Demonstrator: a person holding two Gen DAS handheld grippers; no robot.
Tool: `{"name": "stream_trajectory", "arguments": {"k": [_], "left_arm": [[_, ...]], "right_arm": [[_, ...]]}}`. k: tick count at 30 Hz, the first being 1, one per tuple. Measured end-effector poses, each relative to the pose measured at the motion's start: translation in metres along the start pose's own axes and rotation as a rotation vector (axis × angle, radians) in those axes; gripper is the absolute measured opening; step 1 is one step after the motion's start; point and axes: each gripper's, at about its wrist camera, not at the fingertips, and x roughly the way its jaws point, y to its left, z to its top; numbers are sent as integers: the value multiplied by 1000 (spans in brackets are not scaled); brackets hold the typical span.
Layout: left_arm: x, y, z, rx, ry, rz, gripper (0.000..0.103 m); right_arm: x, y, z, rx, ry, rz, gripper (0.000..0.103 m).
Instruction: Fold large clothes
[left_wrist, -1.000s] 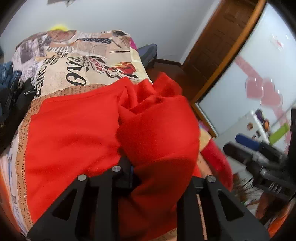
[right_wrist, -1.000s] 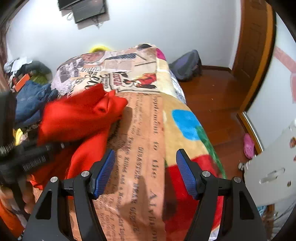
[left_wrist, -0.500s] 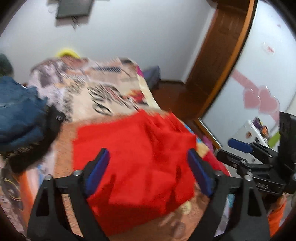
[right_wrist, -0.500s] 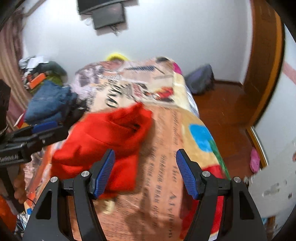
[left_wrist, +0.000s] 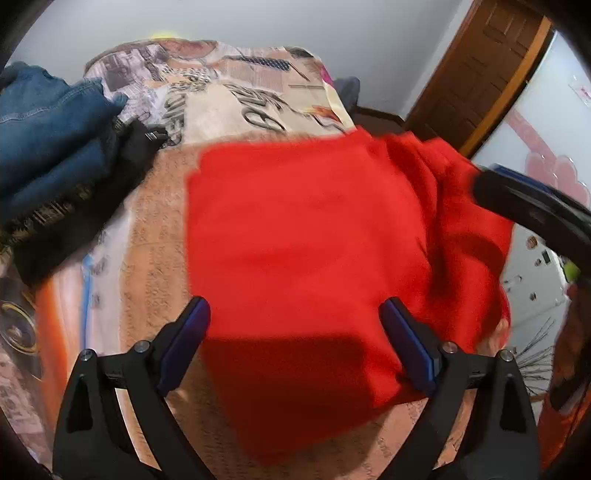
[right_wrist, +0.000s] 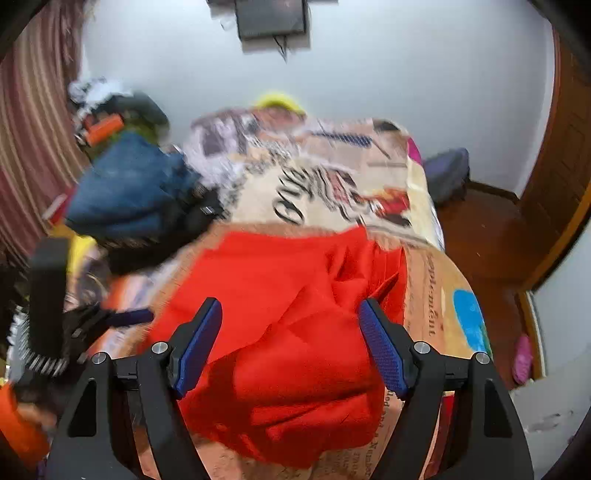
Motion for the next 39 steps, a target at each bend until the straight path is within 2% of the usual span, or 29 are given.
{"name": "stream_trajectory", "arguments": {"k": [2,6,9,17,23,27,31,35,39], "left_arm": [[-2,-11,-5,58,-25,40,95],[-10,-16,-10,79,-39,48,95],[-12,-15,-12,78,-44,33,95],[-26,-25,-30,137,-67,40,95],[-48,-12,-31,122,-97,72,95],[-61,8,-22,80,-132,113,95],[-67,33,-10,1,-167,154,95],[-67,58,3,-89,-185,151,95],[-53,73,11,-136,-156,139,95]], "right_arm": [[8,-5,-6,-4,30,-30,73],[12,-26,-25,-5,76,-94,73],[9,-47,-43,34,113,-68,75],[-8,-77,-76,162,126,-45,77],[-30,-79,-80,126,118,-161,77],[-50,-84,-74,133,90,-135,78],[-61,-84,-53,141,27,-68,79],[-48,-77,-33,163,20,35,79],[-22,-67,-18,177,48,132,79]]}}
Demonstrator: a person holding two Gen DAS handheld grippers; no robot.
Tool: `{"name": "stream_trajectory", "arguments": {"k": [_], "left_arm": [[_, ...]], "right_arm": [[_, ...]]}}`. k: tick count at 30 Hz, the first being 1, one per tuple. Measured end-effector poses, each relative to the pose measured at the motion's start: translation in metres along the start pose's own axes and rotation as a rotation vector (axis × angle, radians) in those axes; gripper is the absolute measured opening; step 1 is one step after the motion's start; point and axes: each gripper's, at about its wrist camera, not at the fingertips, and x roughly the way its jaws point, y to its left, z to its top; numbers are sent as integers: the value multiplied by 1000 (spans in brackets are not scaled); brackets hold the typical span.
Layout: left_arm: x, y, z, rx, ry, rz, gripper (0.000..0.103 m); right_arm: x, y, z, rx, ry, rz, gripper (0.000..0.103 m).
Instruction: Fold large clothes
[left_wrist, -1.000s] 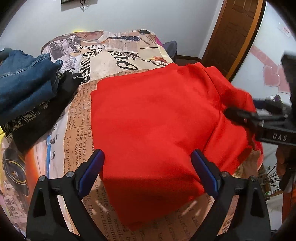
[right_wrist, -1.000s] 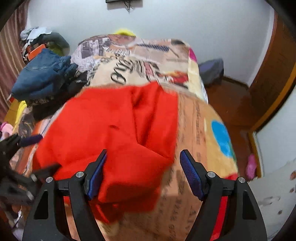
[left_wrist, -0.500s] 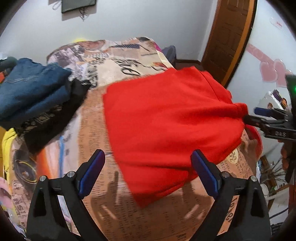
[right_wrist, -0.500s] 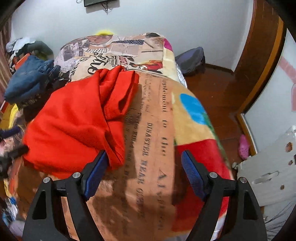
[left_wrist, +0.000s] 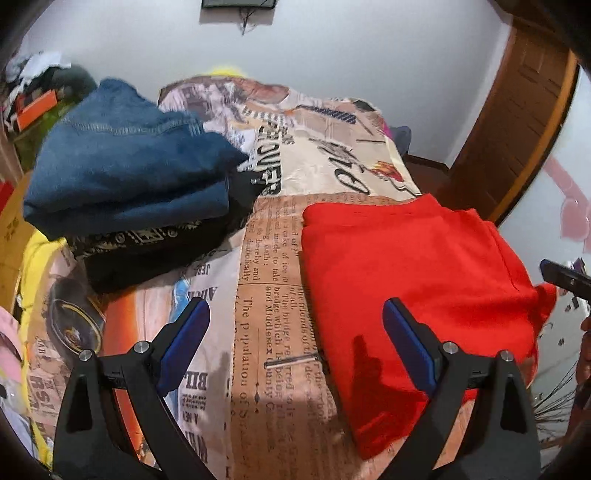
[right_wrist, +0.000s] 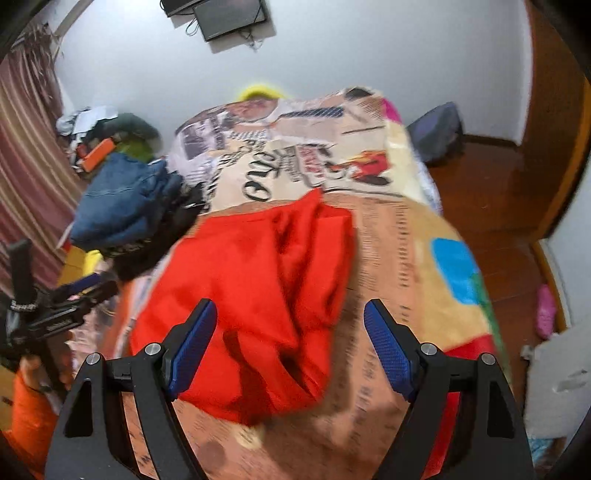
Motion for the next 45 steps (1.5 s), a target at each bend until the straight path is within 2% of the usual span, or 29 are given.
{"name": "stream_trajectory", "arguments": {"k": [2,8,13,20,24,25,26,28,29,31,34,40,45], "left_arm": [[14,5,1,-29,44,-37,95],[63,13,-4,-158,198,-205,95],[92,11,-6,-244,266,-337,95],[122,2,4,-315,331,-531,91],[129,-2,9,-328,335,-545,88],[129,-1,10,-330,330,-538,82],[129,0,11,-337,327,-532,78],[126,7,12,-362,323,-534,62],[123,11,12,-371,321,-536,58],[116,15,14,-372,308,-541,42],[98,12,23,-327,275,-533,30],[40,1,57,-195,156,-494,25],[-20,11,96,-122,12,-468,23]], "right_arm": [[23,0,7,14,46,35,79],[71,-20,6,91,172,54,79],[83,-45,-2,203,230,166,84],[97,-54,5,246,282,290,84],[102,-54,9,240,295,326,84],[102,-54,11,239,295,330,80],[102,-52,11,239,294,341,69],[104,-50,13,247,307,378,55],[105,-49,13,265,318,395,48],[103,-46,15,270,320,398,40],[96,-41,20,256,310,385,30],[76,-9,45,169,273,374,20],[55,37,84,65,166,404,20]]}}
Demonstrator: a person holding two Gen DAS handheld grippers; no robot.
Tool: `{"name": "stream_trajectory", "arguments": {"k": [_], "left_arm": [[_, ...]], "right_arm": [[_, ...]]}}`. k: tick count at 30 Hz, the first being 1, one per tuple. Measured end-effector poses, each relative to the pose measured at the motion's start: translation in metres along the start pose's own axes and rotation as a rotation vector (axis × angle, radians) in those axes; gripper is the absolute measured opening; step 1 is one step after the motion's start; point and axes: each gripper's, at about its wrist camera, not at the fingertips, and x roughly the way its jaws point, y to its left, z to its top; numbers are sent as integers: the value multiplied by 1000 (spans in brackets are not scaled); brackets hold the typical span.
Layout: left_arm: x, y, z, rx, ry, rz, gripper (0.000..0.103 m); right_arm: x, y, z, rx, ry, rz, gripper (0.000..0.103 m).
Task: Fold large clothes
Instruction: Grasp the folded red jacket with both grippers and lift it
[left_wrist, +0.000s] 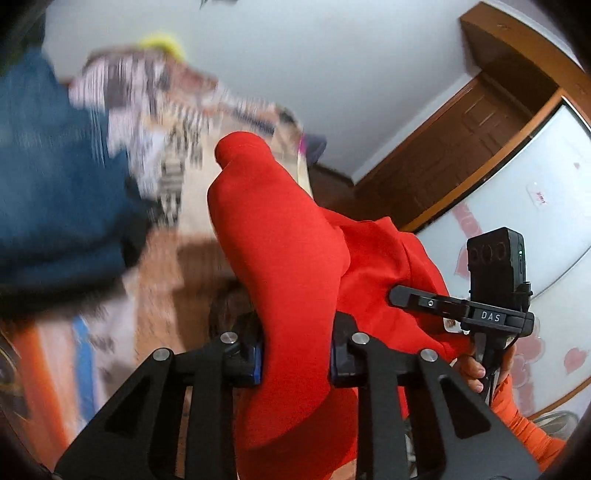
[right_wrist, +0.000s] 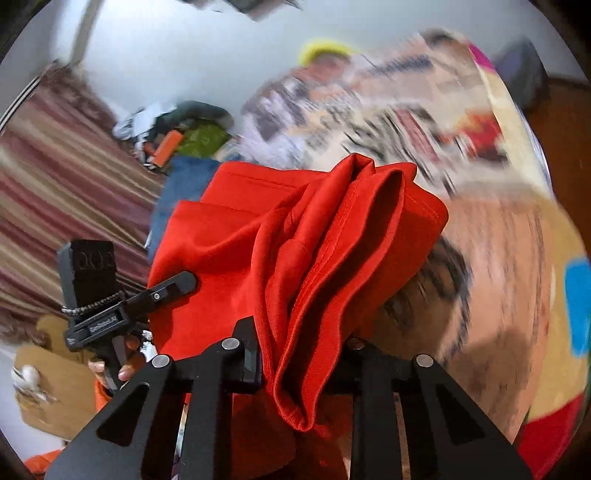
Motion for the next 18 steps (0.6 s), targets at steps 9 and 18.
{"name": "stream_trajectory", "arguments": {"k": [9,18], "left_arm": [[-104,12,89,86,-249,84,22],[-149,108,145,46,-352,250,22]], "right_arm": [[18,90,78,-181,-165,67,19],[108,144,144,-254,-188,148,19]]}}
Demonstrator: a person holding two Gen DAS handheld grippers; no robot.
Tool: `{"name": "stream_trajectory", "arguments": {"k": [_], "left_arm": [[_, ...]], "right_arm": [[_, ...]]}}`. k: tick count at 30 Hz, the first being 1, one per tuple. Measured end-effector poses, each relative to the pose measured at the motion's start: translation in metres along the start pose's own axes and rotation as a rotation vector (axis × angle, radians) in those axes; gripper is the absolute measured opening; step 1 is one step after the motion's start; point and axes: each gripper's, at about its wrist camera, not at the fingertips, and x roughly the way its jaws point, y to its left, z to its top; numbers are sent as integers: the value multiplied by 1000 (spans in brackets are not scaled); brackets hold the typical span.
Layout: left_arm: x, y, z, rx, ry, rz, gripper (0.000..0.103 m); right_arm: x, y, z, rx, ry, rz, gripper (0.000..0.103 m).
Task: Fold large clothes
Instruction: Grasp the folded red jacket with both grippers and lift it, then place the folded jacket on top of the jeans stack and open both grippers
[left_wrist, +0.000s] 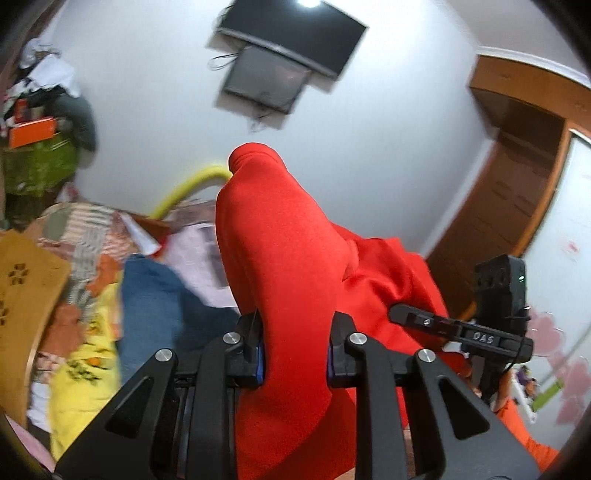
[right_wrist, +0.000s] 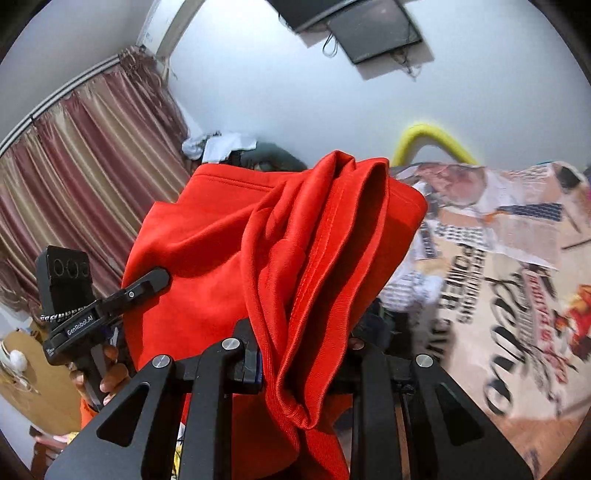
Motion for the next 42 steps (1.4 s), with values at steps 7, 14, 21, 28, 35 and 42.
{"name": "stream_trajectory", "arguments": {"k": [7,14,21,28,35,42], "left_arm": [[56,120,-39,-157,150,200,38],[66,163,-56,-237,164,156,61],[33,113,-56,-91,144,296,61],[-43,44,-57,18,31,312,61],[-141,-50,-68,175,-174,297,61],[-224,-128,-110,294,-395,288,61]], "right_arm": [[127,-39,-35,84,221,-61,23],[151,-72,-65,80,241,-173,49],[87,-46,-51,-71,125,-397,52],[8,2,-56,-168,-16,-348,52],[-71,91,-71,-288,-230,-261,52],[-132,160,-112,-401,-421,-217,52]]}}
